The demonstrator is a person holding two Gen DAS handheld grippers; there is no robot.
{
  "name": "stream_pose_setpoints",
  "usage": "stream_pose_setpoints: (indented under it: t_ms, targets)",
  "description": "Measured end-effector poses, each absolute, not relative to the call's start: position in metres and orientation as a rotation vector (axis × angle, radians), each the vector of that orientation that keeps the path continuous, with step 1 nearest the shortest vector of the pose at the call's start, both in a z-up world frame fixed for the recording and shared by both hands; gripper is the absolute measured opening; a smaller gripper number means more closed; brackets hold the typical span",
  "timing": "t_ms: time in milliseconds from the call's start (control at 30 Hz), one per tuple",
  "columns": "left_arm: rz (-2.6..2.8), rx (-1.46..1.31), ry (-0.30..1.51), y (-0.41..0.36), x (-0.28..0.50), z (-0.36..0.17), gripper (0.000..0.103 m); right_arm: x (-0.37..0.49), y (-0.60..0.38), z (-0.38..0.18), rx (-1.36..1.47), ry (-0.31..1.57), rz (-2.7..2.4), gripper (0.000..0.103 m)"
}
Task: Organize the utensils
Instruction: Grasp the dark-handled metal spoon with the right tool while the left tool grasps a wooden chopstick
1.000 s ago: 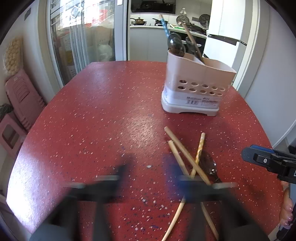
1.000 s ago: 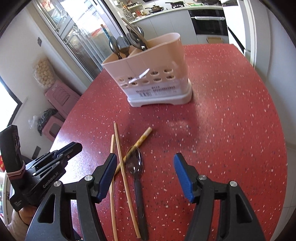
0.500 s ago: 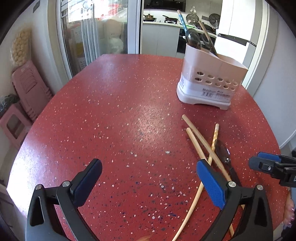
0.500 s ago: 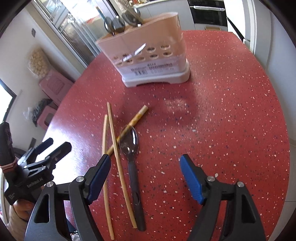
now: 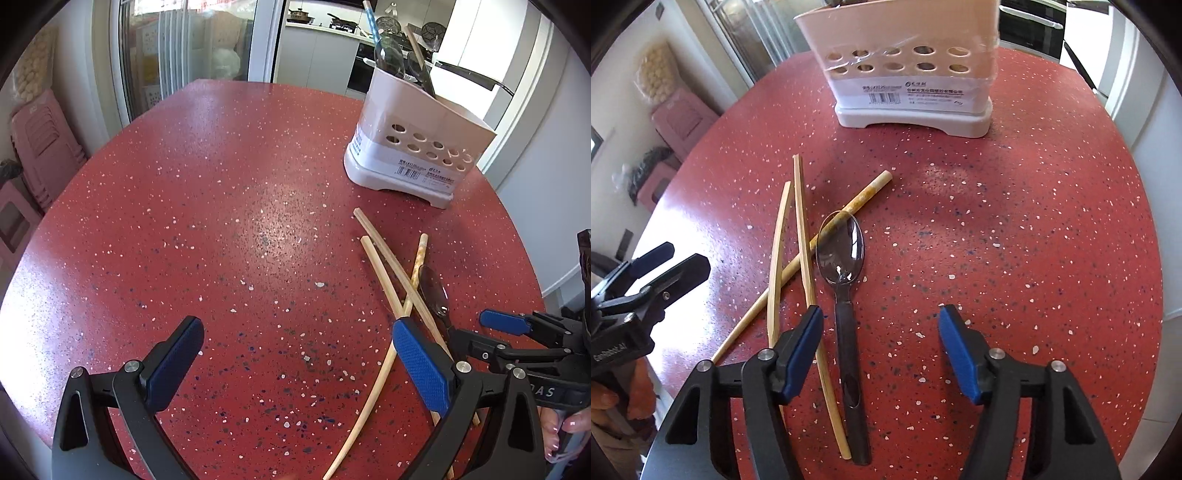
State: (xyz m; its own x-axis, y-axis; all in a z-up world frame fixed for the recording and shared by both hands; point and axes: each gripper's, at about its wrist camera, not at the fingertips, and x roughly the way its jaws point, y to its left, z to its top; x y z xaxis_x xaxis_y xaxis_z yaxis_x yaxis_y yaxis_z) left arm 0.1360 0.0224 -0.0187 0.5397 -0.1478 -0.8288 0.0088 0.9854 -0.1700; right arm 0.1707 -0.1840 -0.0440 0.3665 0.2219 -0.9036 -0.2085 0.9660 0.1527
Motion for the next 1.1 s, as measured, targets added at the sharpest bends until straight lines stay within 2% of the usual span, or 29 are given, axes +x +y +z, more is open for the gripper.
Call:
stream_pose_setpoints:
  t_ms: [400,500,567,667,933,1100]
  targets:
    - [-0.139,-0.191,1.019,0.024,0.137,-0.02,0.103,0.18,-0.137,-0.048,-0.196,1.167,0.244,0.05]
    - [-0.157,-0.193,1.026,0.019,0.139,-0.019,0.103,0.186,-0.127,-0.048,-0.192,1.181,0.245,0.041]
    - [-0.172,-0.193,1.033,0.015,0.141,-0.019,0.103,0.188,-0.124,-0.047,-0.189,1.186,0.25,0.027]
    - [-0.192,-0.191,1.055,0.006,0.148,-0.02,0.103,0.187,-0.129,-0.045,-0.17,1.189,0.244,0.013]
    - [-0.237,-0.171,1.131,-0.023,0.166,-0.034,0.103,0.182,-0.162,-0.044,-0.059,1.169,0.287,0.012]
    - [-0.226,-0.15,1.155,-0.03,0.171,-0.039,0.099,0.18,-0.181,-0.042,0.001,1.162,0.29,0.012]
